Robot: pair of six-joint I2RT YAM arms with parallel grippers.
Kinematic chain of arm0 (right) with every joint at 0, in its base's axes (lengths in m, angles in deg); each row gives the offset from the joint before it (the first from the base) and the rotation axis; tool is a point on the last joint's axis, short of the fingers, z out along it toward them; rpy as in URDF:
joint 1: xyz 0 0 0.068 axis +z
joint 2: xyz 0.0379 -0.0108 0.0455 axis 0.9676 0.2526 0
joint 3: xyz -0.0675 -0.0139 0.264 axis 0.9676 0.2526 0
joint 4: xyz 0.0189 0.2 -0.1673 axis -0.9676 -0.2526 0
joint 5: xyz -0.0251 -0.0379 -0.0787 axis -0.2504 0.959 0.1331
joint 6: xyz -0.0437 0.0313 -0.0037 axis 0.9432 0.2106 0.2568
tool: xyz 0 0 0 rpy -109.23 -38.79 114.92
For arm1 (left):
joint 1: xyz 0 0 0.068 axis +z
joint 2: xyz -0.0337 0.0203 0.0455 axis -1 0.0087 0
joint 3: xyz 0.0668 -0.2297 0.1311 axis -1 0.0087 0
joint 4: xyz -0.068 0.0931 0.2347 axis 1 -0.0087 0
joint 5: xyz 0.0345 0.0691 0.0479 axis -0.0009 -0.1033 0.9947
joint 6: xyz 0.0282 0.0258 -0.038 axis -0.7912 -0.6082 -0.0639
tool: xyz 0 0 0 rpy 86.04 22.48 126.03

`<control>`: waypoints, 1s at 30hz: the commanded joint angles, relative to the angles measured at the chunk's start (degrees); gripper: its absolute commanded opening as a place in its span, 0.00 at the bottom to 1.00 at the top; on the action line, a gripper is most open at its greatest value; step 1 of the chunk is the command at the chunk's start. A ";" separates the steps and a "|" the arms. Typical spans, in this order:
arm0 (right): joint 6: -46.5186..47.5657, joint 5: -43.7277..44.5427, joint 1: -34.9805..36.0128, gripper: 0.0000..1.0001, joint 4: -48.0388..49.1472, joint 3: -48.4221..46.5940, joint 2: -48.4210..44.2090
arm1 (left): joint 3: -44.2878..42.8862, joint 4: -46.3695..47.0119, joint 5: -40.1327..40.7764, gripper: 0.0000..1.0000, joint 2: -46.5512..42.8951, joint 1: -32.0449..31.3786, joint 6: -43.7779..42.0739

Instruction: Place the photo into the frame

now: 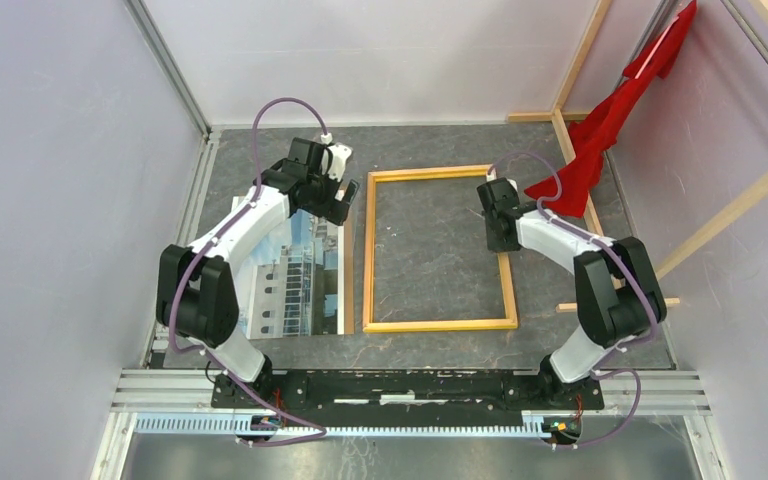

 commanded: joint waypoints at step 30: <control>-5.42 -4.49 13.56 0.80 1.76 -16.51 0.41 | -3.91 -5.82 -6.33 1.00 -2.89 25.55 -9.57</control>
